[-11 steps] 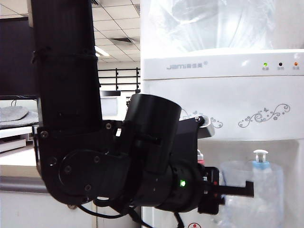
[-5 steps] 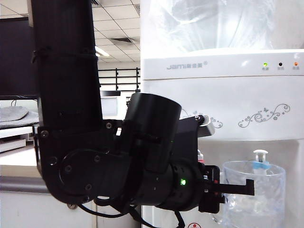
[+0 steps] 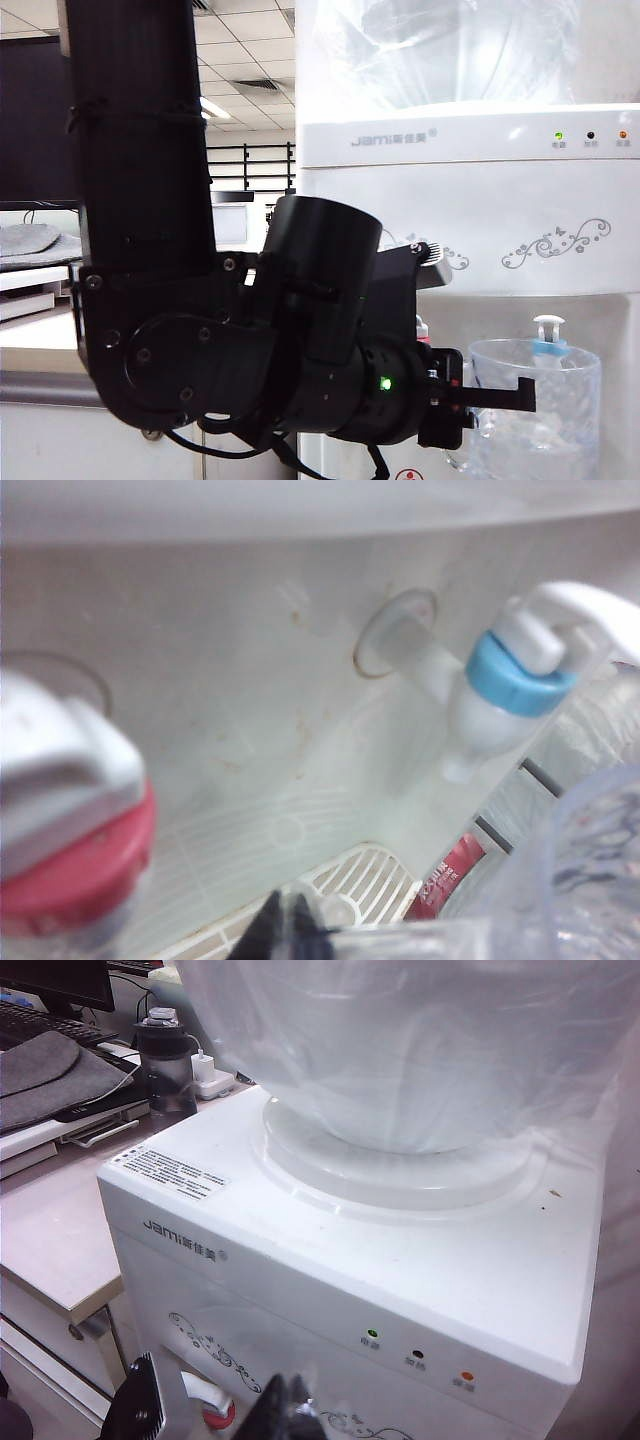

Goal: Pick up the plastic mug from the left desk, go to the cold water outlet of the water dispenser, press the vertical switch to get some water, then put the mug back on the desk.

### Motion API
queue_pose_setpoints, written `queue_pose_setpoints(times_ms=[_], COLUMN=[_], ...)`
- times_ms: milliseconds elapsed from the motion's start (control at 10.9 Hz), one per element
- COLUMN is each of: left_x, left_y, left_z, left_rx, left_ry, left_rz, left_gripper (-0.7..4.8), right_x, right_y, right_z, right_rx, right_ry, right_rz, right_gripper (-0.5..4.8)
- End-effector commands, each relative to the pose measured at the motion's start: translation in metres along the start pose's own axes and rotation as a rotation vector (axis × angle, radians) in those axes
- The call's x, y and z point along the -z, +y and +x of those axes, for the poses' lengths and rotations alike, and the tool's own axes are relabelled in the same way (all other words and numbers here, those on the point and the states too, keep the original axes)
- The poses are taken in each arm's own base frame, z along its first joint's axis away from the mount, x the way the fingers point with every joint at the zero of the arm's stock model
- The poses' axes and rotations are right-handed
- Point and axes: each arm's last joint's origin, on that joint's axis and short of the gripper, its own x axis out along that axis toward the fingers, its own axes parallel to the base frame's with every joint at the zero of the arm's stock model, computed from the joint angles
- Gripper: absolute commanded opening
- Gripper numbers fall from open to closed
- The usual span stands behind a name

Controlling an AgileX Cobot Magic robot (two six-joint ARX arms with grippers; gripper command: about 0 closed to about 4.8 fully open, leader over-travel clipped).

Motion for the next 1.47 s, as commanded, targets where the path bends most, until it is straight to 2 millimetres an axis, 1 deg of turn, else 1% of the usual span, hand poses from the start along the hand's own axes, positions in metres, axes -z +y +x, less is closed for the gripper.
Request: queue_pose_setpoints(times_ms=[92,184,552,644,1196,1472], left_x=[-0.006,0.002,0.005,0.01,0.016,0.015], left_y=[-0.002,-0.001,-0.001,-0.001,0.0,0.0], left_z=[0.001,0.006,0.016,0.019,0.02,0.023], left_rx=[0.009,0.0,-0.001,-0.002,-0.007,-0.006], left_ry=[-0.041,-0.03,-0.026,-0.017,-0.002,-0.007], left_rz=[-0.005,-0.004,-0.007,-0.007,-0.003,-0.004], left_gripper=[-0.06,-0.06,-0.06,-0.06,-0.06,-0.06], right_x=[-0.002,-0.002,-0.002,-0.002,-0.002,-0.002], right_y=[0.0,0.0,0.0,0.0,0.0,0.0], right_z=[0.0,0.0,-0.001,-0.001,-0.001,-0.001], right_rx=[0.002,0.002,0.002,0.002,0.002,0.002], right_ry=[-0.015,-0.015,-0.016,-0.016,-0.016,-0.016], right_rz=[0.007,0.007,0.007,0.007,0.007,0.007], right_gripper=[-0.01,-0.01,-0.01,-0.01,-0.01,-0.01])
